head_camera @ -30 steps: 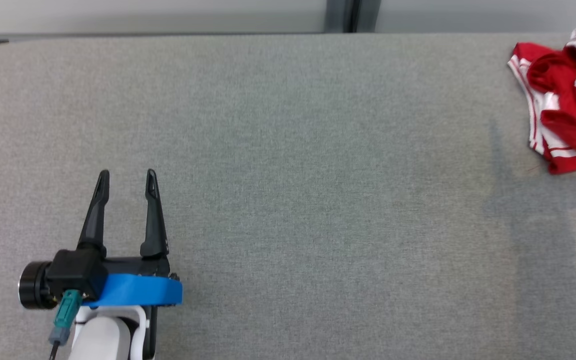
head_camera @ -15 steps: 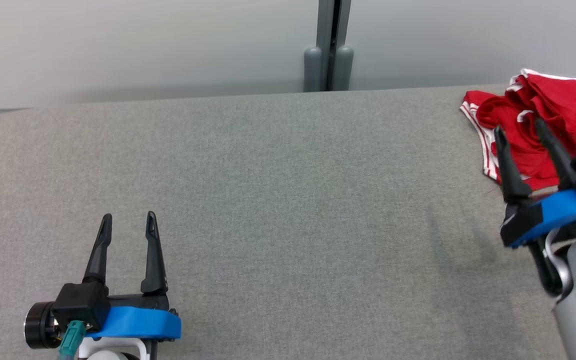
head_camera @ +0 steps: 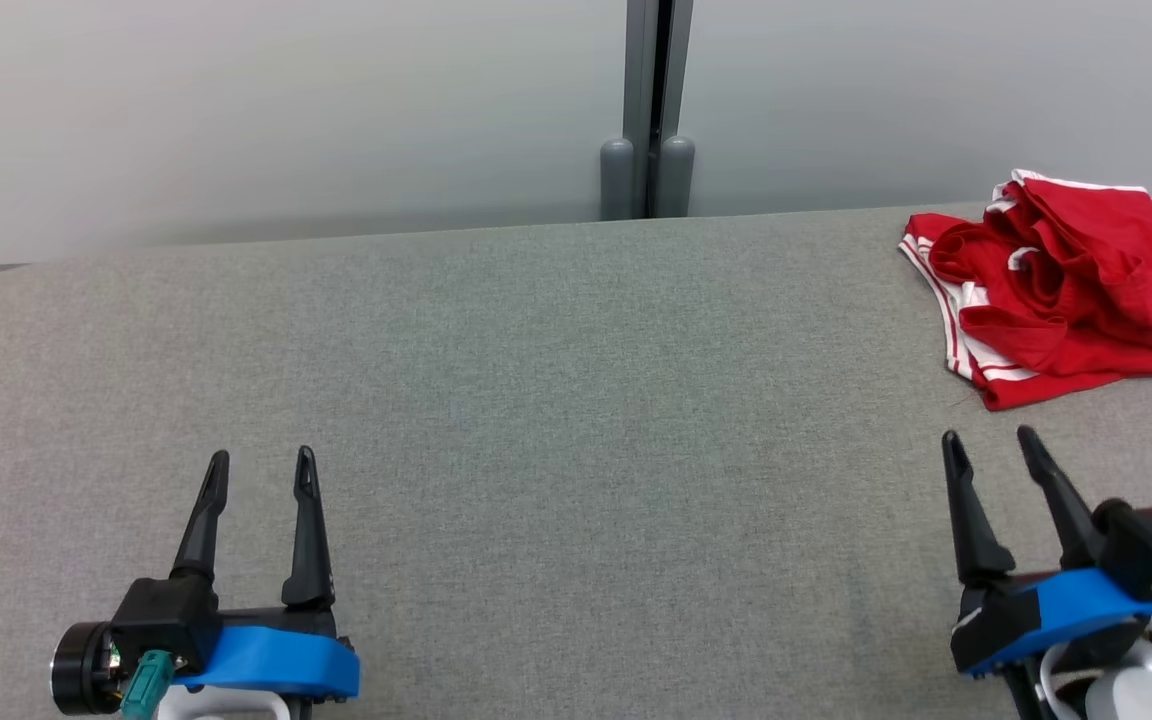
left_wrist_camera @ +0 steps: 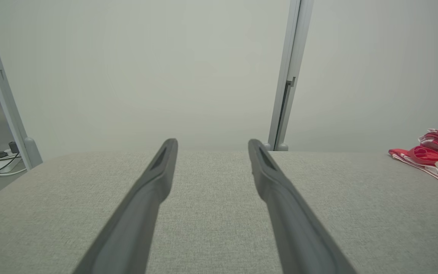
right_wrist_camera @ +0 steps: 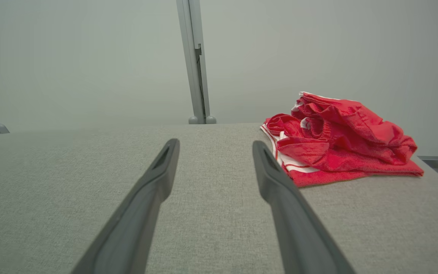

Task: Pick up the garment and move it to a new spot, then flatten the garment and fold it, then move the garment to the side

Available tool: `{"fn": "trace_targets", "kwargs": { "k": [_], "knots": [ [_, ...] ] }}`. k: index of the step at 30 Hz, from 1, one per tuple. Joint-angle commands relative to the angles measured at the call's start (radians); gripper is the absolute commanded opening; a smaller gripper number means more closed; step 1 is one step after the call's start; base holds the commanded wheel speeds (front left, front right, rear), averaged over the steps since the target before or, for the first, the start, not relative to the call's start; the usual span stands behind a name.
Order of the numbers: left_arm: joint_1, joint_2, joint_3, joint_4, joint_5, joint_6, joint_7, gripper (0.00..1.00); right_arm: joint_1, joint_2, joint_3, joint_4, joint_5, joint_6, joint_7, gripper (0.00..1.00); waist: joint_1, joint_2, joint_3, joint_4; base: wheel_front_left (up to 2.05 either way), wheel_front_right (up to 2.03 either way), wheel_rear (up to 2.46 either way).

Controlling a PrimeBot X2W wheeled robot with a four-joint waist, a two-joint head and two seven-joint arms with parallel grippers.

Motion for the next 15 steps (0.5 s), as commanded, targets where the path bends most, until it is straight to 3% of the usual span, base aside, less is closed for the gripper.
{"fn": "trace_targets", "kwargs": {
  "k": [1, 15],
  "knots": [
    [0.012, 0.003, -0.001, 0.003, -0.001, 0.005, 0.004, 1.00, 0.036, 0.014, -0.007, -0.029, -0.005, 0.000, 0.006, 1.00, 0.0001, 0.0000, -0.005, -0.001, 0.00, 0.00, 0.00],
    [0.031, 0.017, -0.018, -0.005, 0.003, 0.026, 0.037, 1.00, 0.142, 0.065, -0.042, -0.201, -0.048, 0.000, 0.064, 1.00, 0.0001, 0.0000, -0.034, 0.013, 0.00, 0.00, 0.00]
  ]
}}
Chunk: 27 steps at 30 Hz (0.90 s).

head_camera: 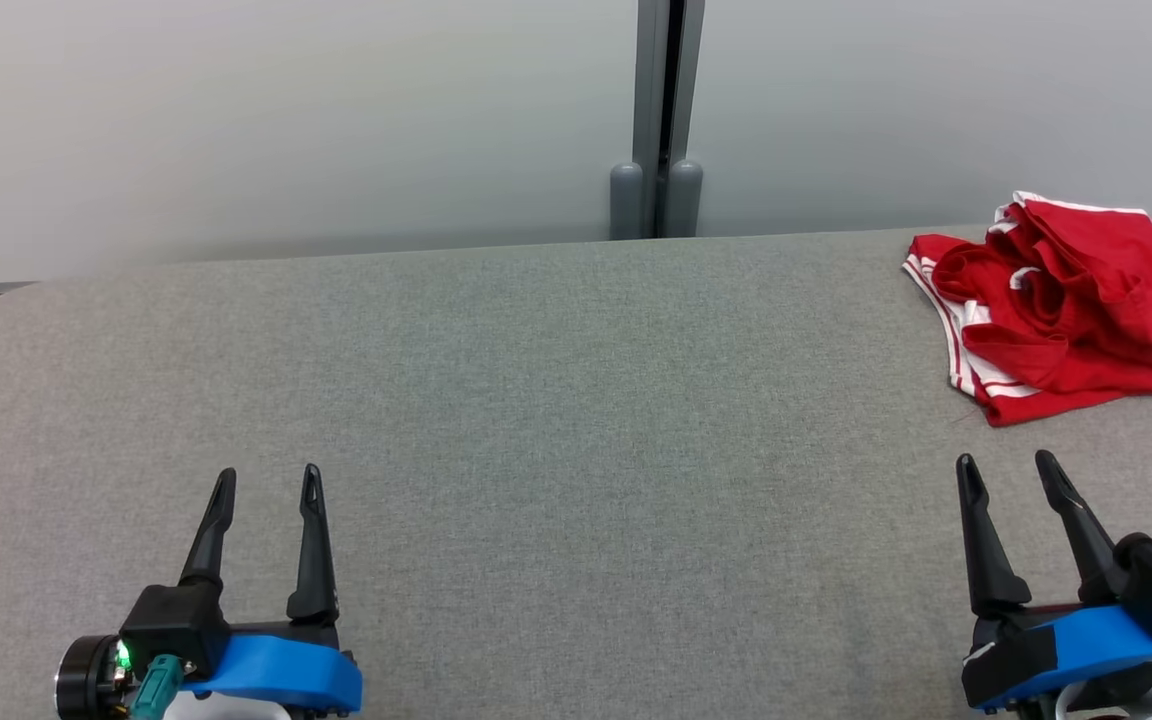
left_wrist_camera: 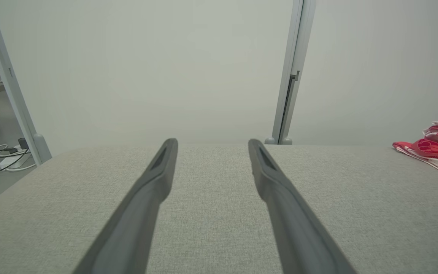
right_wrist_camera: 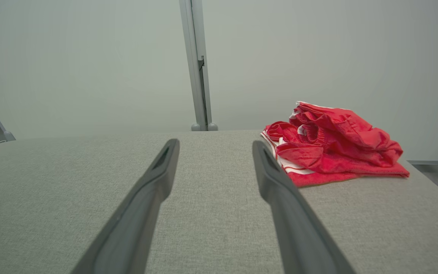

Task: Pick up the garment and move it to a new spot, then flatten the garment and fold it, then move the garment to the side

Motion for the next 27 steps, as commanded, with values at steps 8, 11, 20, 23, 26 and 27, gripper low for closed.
{"fn": "trace_targets", "kwargs": {
  "k": [8, 11, 20, 23, 26, 27],
  "knots": [
    [0.021, 0.012, -0.003, -0.017, -0.002, 0.015, 0.008, 1.00, 0.027, 0.003, 0.001, -0.017, 0.012, 0.000, 0.012, 1.00, 0.0000, 0.0000, -0.018, 0.003, 0.00, 0.00, 0.00],
    [0.026, 0.016, -0.004, -0.021, -0.004, 0.018, 0.012, 1.00, 0.031, 0.003, 0.003, -0.015, 0.015, 0.000, 0.014, 1.00, 0.0000, 0.0000, -0.023, 0.003, 0.00, 0.00, 0.00],
    [0.027, 0.007, -0.012, -0.013, -0.006, 0.021, 0.017, 0.00, 0.024, 0.003, 0.004, 0.015, 0.018, 0.000, 0.019, 0.00, 0.0000, 0.0000, -0.030, 0.002, 0.00, 0.00, 0.00],
    [0.038, -0.003, -0.011, 0.007, -0.026, 0.018, 0.022, 0.00, 0.021, 0.005, 0.002, 0.041, 0.038, 0.000, 0.023, 0.00, 0.0000, 0.0000, -0.030, 0.003, 0.00, 0.00, 0.00],
    [0.032, -0.008, 0.001, 0.011, -0.085, 0.009, 0.036, 0.00, 0.014, 0.005, 0.000, 0.051, 0.100, 0.000, 0.032, 0.00, 0.0000, 0.0000, -0.030, 0.003, 0.00, 0.00, 0.00],
    [0.030, -0.009, 0.006, 0.012, -0.104, 0.006, 0.040, 0.00, 0.012, 0.005, -0.001, 0.053, 0.120, 0.000, 0.034, 0.00, 0.0000, 0.0000, -0.030, 0.003, 0.00, 0.00, 0.00]
  ]
}}
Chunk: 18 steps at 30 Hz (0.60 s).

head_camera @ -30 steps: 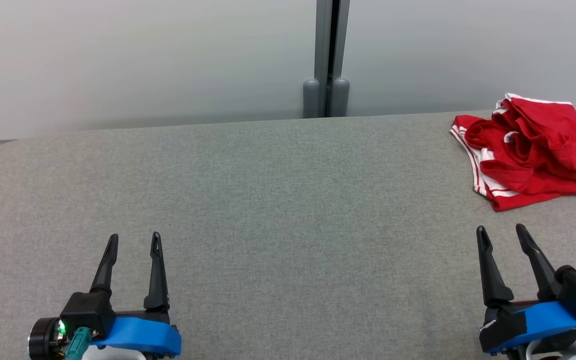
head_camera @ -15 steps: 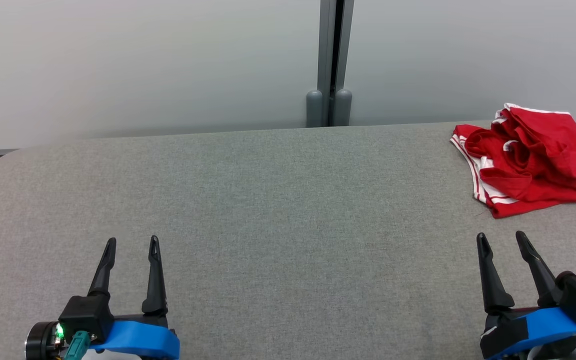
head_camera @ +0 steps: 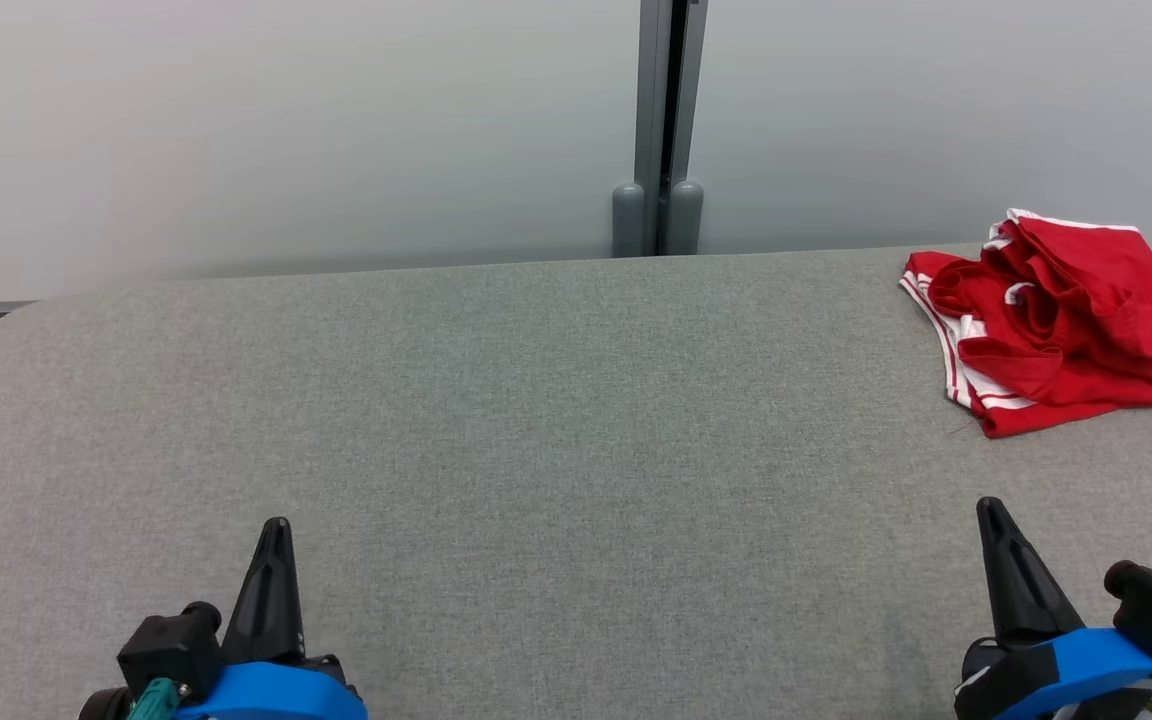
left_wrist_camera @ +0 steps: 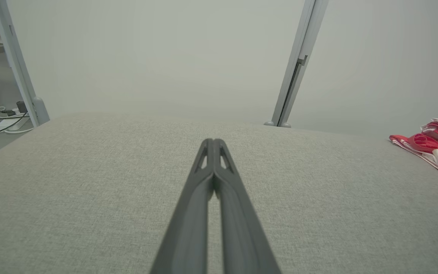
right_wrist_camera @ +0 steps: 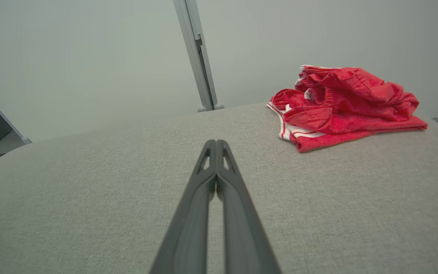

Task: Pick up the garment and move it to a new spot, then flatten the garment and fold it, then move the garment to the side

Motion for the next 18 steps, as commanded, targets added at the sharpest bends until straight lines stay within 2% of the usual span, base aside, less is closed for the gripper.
{"fn": "trace_targets", "kwargs": {
  "k": [1, 18],
  "knots": [
    [-0.022, 0.000, 0.017, -0.013, -0.039, -0.008, 0.008, 0.00, -0.016, -0.003, -0.004, -0.010, 0.042, 0.000, 0.005, 0.00, 0.0000, 0.0000, 0.000, 0.000, 0.00, 0.00, 0.00],
    [-0.052, -0.021, 0.077, 0.003, -0.325, -0.052, 0.073, 0.00, -0.045, -0.004, -0.006, 0.025, 0.344, 0.000, 0.037, 0.00, 0.0000, 0.0000, -0.001, 0.003, 0.00, 0.00, 0.00]
  ]
}}
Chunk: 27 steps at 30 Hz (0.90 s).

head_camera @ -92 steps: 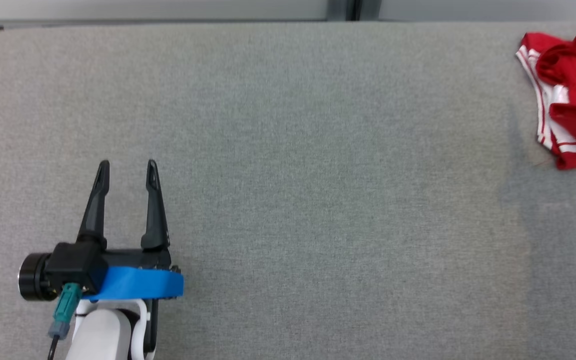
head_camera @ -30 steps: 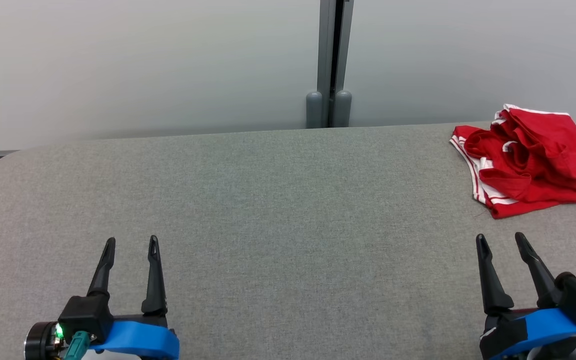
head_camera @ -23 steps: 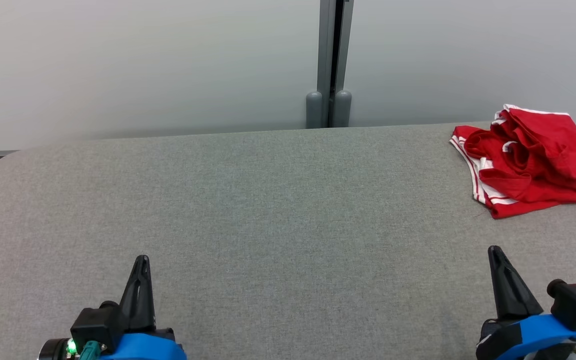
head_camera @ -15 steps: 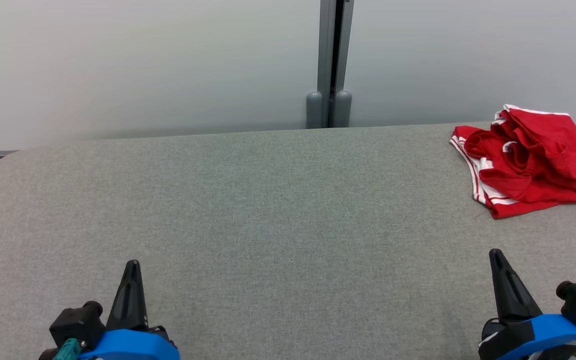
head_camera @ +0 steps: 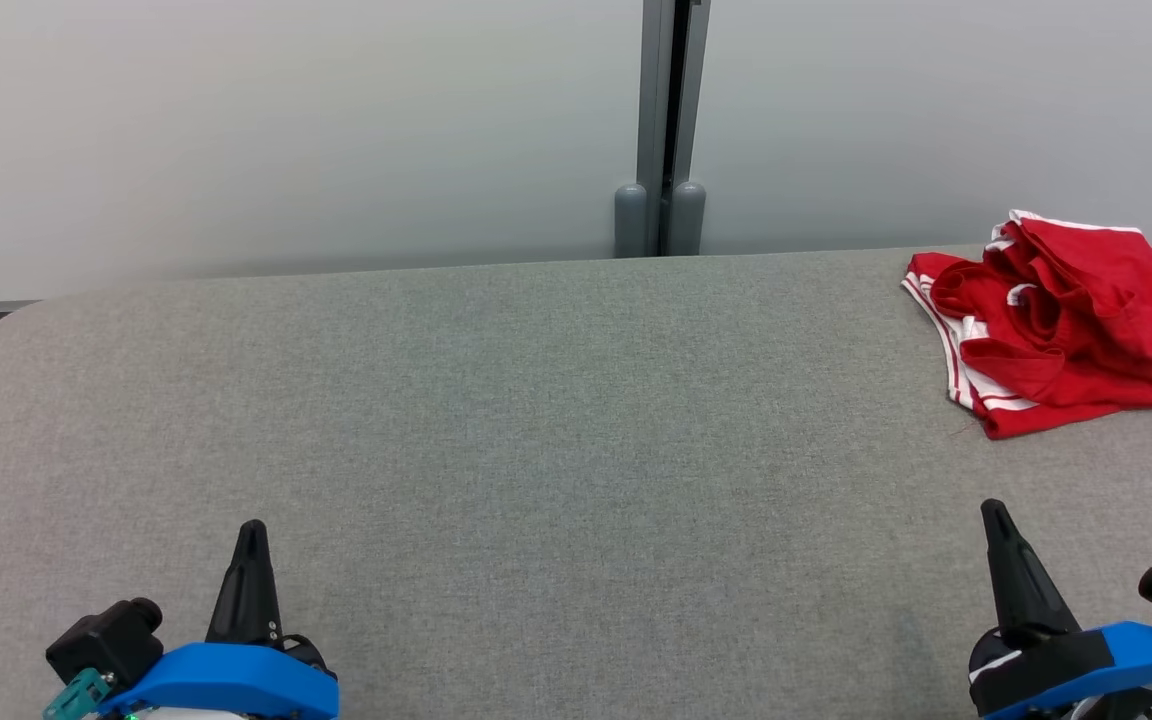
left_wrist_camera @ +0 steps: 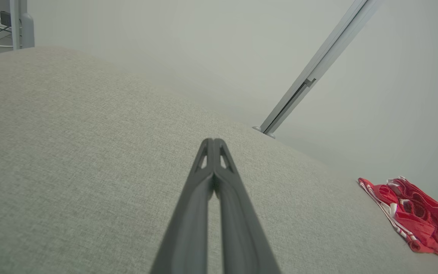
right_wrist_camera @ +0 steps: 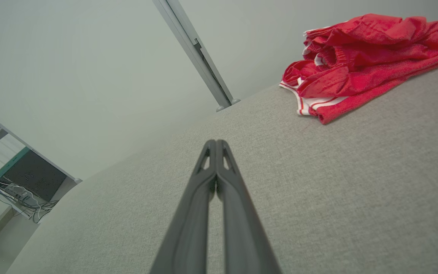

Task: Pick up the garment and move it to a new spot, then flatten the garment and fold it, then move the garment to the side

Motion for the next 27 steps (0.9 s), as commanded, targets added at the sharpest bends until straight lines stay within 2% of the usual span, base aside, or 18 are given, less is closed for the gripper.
{"fn": "trace_targets", "kwargs": {
  "k": [1, 27],
  "knots": [
    [-0.037, 0.002, 0.016, -0.010, -0.036, -0.007, 0.008, 0.00, -0.034, -0.004, -0.003, -0.007, 0.040, 0.000, 0.003, 0.00, 0.0000, 0.0000, 0.000, 0.000, 0.00, 0.00, 0.00],
    [-0.071, -0.023, 0.087, 0.010, -0.376, -0.060, 0.087, 0.00, -0.071, -0.005, -0.010, 0.040, 0.400, 0.000, 0.045, 0.00, 0.0000, 0.0000, -0.002, 0.004, 0.00, 0.00, 0.00]
  ]
}}
